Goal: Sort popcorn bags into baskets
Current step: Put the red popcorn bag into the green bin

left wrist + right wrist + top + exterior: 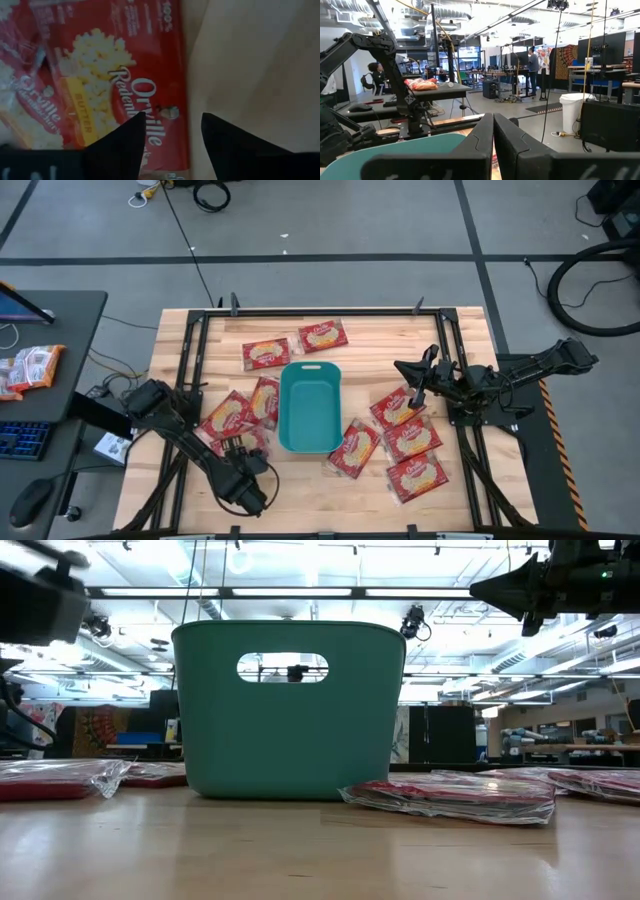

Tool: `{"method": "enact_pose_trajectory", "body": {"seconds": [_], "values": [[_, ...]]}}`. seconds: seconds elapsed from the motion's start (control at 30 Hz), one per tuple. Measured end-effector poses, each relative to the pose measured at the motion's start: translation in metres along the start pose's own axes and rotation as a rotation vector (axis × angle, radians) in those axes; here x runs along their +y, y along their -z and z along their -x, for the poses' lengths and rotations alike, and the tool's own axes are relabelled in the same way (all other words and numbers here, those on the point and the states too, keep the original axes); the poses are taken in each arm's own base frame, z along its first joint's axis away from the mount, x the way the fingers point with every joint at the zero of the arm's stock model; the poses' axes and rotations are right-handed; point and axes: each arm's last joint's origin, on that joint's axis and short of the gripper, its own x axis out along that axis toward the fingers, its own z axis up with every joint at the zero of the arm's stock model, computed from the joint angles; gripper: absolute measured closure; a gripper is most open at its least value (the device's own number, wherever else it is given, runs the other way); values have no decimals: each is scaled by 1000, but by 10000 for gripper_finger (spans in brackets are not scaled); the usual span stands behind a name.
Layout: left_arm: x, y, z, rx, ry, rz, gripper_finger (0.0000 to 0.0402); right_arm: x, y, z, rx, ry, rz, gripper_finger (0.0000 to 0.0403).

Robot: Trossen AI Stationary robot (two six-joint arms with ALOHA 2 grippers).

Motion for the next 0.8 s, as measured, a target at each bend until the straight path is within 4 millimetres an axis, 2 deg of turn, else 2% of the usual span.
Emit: {"method": "enact_pose_trajectory", "body": {"seconds": [0.2,0.37,0.5,0.7,0.8], "values": [[-4,0,-12,29,-49,-17,187,0,0,0,-1,0,0,384],[-5,1,-19,52,-100,-30,201,0,0,0,-2,-7,-1,384],[-6,1,-23,60,-109,-34,249,1,0,0,-6,-20,-2,384],[-4,4,-22,75,-136,-52,376,1,0,0,-6,-20,-3,384],[0,5,-13,67,-97,-54,386,1,0,0,-6,-20,-3,384]]}}
